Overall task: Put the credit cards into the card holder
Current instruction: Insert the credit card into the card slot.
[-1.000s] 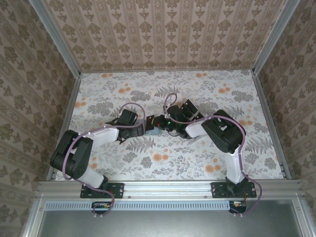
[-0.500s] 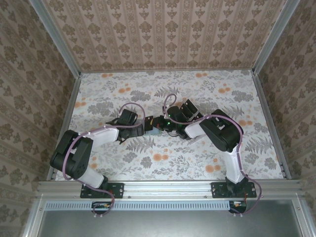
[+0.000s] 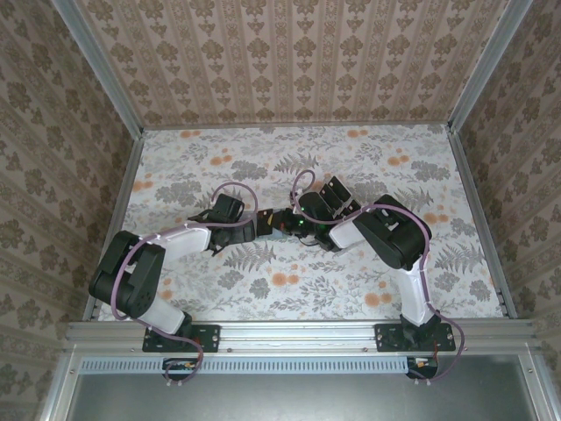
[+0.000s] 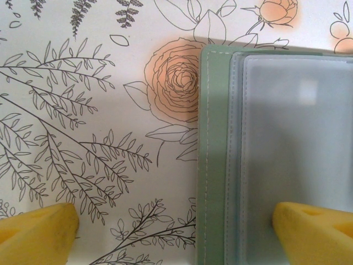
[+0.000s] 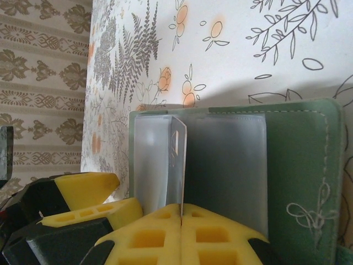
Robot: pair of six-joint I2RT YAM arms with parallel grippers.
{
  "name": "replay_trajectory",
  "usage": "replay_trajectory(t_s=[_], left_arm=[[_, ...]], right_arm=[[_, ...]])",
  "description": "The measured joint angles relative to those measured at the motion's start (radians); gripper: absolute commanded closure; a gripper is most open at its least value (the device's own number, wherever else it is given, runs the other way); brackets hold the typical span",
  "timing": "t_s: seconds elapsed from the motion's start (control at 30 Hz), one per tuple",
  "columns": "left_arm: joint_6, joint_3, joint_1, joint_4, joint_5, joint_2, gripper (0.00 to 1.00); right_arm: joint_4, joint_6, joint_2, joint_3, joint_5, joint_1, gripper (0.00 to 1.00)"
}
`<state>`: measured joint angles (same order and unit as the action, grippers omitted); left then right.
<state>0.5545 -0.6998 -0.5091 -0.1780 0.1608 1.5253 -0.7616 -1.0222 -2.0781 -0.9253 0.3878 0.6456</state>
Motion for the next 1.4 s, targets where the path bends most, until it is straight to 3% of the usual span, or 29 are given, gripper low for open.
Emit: replay_trajectory(t_s=[0.8, 1.23, 1.33, 1.4], left_arm=[[0.027, -0.01, 0.062, -0.077, -0.034, -0.094, 0.0], [0.029, -0.01, 0.072, -0.076, -0.04, -0.084, 0.0], [0.029, -0.01, 0.072, -0.076, -0.045, -0.08, 0.0], [0.029, -0.01, 0.072, -0.076, -0.045, -0.08, 0.0]], right_arm=[[0.011, -0.003, -0.039, -0.043, 0.063, 0.0, 1.0], [0.144, 0.006, -0.077, -0.16, 0.093, 0.009, 1.0], [0.192, 0.025, -0.077, -0.183, 0.096, 0.01, 0.87], [0.23, 0.045, -0.072, -0.201, 0.105, 0.01, 0.73]])
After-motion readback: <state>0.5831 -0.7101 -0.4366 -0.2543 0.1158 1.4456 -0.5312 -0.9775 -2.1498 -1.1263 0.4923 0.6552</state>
